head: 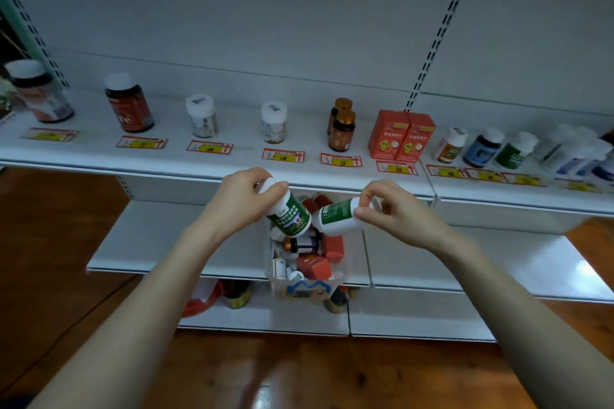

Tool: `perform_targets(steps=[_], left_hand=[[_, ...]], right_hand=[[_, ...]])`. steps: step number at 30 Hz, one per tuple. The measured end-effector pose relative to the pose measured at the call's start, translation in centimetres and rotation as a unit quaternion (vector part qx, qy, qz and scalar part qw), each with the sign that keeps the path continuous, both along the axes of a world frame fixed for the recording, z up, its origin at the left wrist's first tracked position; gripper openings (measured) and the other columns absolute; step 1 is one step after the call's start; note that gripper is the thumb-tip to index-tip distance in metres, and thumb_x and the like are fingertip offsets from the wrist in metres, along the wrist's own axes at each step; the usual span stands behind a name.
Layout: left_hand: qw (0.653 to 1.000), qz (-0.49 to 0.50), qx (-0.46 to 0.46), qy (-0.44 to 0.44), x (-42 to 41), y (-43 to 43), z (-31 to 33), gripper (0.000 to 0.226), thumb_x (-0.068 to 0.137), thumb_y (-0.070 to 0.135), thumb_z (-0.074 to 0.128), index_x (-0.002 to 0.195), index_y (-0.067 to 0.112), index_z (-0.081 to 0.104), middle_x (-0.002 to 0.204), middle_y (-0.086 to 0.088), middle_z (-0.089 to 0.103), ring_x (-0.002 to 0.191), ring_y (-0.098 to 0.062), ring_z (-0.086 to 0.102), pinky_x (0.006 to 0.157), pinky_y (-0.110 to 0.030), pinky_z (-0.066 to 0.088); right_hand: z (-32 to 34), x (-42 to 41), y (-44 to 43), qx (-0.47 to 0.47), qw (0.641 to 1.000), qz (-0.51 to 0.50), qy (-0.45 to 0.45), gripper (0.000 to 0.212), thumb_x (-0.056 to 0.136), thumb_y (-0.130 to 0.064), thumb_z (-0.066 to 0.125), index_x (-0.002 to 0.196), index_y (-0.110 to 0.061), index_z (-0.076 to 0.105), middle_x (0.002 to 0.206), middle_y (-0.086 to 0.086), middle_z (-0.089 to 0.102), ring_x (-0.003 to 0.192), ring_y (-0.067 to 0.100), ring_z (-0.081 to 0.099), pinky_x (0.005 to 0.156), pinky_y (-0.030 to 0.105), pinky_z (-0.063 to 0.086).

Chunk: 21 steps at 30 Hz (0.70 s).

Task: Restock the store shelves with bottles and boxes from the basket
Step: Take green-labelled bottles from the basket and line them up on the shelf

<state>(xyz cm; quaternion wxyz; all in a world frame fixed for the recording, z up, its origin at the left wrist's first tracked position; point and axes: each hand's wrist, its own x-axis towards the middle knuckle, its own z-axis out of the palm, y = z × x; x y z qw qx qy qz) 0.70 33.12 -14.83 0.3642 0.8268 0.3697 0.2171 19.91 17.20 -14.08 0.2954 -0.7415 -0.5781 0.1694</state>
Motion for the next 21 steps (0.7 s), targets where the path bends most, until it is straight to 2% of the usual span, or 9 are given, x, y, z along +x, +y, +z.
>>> perform_targets(steps=[3, 5, 7, 11, 16, 21], left_hand=[[1.0, 0.018, -0.016, -0.015, -0.6, 0.0, 0.4, 0.022, 0.088, 0.034, 0.057, 0.088, 0.013, 0.061, 0.074, -0.002, 0.059, 0.051, -0.018, 0.057, 0.047, -0.019, 0.044], [0.999, 0.031, -0.022, -0.016, -1.2, 0.2, 0.6, 0.022, 0.088, 0.035, 0.056, 0.089, 0.013, 0.061, 0.072, -0.001, 0.059, 0.052, -0.022, 0.058, 0.054, -0.027, 0.047], [0.999, 0.042, -0.026, -0.016, -1.7, 0.3, 0.7, 0.023, 0.088, 0.034, 0.057, 0.09, 0.012, 0.062, 0.073, -0.003, 0.06, 0.053, -0.023, 0.058, 0.055, -0.028, 0.048], [0.998, 0.053, -0.026, -0.017, -2.4, 0.5, 0.9, 0.026, 0.088, 0.034, 0.057, 0.094, 0.009, 0.063, 0.079, -0.008, 0.062, 0.055, -0.025, 0.06, 0.057, -0.031, 0.05], [0.999, 0.043, -0.006, -0.012, -1.5, -0.2, 1.3, 0.027, 0.088, 0.035, 0.057, 0.096, 0.01, 0.063, 0.08, -0.007, 0.063, 0.056, -0.024, 0.061, 0.053, -0.026, 0.046], [0.999, 0.007, 0.053, 0.012, 1.7, -1.9, 0.9, 0.028, 0.087, 0.036, 0.059, 0.094, 0.009, 0.064, 0.08, -0.008, 0.061, 0.064, -0.022, 0.054, 0.059, -0.029, 0.04]], right_hand=[[0.4, 0.2, 0.5, 0.001, 0.997, -0.034, 0.066, 0.022, 0.081, -0.019, 0.068, 0.096, -0.023, 0.052, 0.096, -0.011, 0.051, 0.079, 0.001, 0.053, 0.067, 0.01, 0.043], [0.6, 0.2, 0.7, -0.012, 0.993, -0.038, 0.109, 0.031, 0.078, -0.015, 0.072, 0.103, -0.022, 0.055, 0.102, -0.01, 0.055, 0.087, 0.007, 0.058, 0.076, 0.017, 0.048], [0.8, 0.0, 0.8, -0.021, 0.988, -0.021, 0.151, 0.033, 0.077, -0.009, 0.072, 0.103, -0.022, 0.057, 0.105, -0.007, 0.059, 0.095, 0.011, 0.061, 0.082, 0.021, 0.052], [1.0, -0.3, 1.0, -0.021, 0.978, 0.009, 0.208, 0.036, 0.076, -0.002, 0.071, 0.097, -0.028, 0.058, 0.103, -0.007, 0.063, 0.095, 0.004, 0.06, 0.081, 0.014, 0.052], [1.5, -0.2, 0.4, -0.029, 0.985, 0.003, 0.17, 0.035, 0.079, -0.004, 0.069, 0.097, -0.032, 0.057, 0.105, -0.015, 0.057, 0.095, 0.0, 0.057, 0.077, 0.013, 0.051], [1.2, 1.2, -2.2, -0.012, 0.994, -0.067, 0.085, 0.033, 0.082, -0.021, 0.068, 0.113, -0.017, 0.061, 0.106, -0.011, 0.058, 0.081, -0.003, 0.053, 0.067, 0.002, 0.042]])
